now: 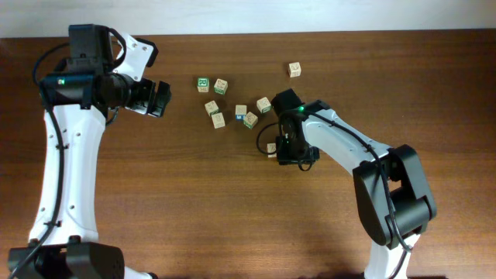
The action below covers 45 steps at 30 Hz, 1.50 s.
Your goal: Rotate 5 blocks
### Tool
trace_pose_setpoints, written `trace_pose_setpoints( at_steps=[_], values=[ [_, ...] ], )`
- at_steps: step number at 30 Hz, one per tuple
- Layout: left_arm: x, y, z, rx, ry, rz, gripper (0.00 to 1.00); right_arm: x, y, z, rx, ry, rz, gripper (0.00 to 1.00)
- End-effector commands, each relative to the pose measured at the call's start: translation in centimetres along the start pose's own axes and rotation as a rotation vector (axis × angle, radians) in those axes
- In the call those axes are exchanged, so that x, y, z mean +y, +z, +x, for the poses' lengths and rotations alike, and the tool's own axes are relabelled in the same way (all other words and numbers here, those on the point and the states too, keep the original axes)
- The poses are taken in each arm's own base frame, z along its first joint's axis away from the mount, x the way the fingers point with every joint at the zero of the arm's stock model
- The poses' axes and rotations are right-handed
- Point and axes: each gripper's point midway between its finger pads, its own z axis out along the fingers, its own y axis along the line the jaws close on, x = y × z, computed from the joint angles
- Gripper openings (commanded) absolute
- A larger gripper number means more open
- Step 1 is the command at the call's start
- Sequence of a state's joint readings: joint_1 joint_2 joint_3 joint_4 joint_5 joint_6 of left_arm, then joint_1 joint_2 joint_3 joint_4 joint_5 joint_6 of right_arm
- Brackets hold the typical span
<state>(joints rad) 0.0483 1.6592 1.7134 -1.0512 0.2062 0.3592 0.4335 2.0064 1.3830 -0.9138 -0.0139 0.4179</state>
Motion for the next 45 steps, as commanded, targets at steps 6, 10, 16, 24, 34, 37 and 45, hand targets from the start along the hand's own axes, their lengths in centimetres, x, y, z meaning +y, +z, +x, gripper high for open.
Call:
trace_pose_setpoints(
  at_steps=[6, 10, 16, 24, 34, 37, 45],
  values=[
    [0.3, -0.5, -0.7, -0.024, -0.007, -0.001, 0.99, -0.3, 0.1, -0.5, -0.029, -0.019, 0.016, 0.45],
    [0.2, -0.5, -0.7, -0.023, -0.007, -0.001, 0.99, 1.6, -3.1, -0.3, 0.009, -0.072, -0.083, 0.45],
    [0.3, -0.5, -0.7, -0.024, -0.007, -0.001, 0.99, 5.7, -12.0, -9.5, -0.342, -0.055, -0.228, 0.45],
    [0.3, -0.5, -0.7, -0.023, -0.007, -0.001, 0.99, 9.0, -6.9, -14.5, -0.425, 0.155, -0.307, 0.47],
    [0.3, -0.5, -0.7, -0.024, -0.007, -0.001, 0.99, 11.4, -2.3, -13.2, -0.428, 0.241, -0.191, 0.48],
    [0.2, -0.5, -0.7, -0.024, -0.007, 0.000, 0.99, 9.9, -1.8, -12.6, -0.425, 0.250, -0.100, 0.48],
    [0.3, -0.5, -0.7, -0.024, -0.007, -0.001, 0.99, 9.9, 0.6, -12.1, -0.385, 0.243, -0.082, 0.48]
  ],
)
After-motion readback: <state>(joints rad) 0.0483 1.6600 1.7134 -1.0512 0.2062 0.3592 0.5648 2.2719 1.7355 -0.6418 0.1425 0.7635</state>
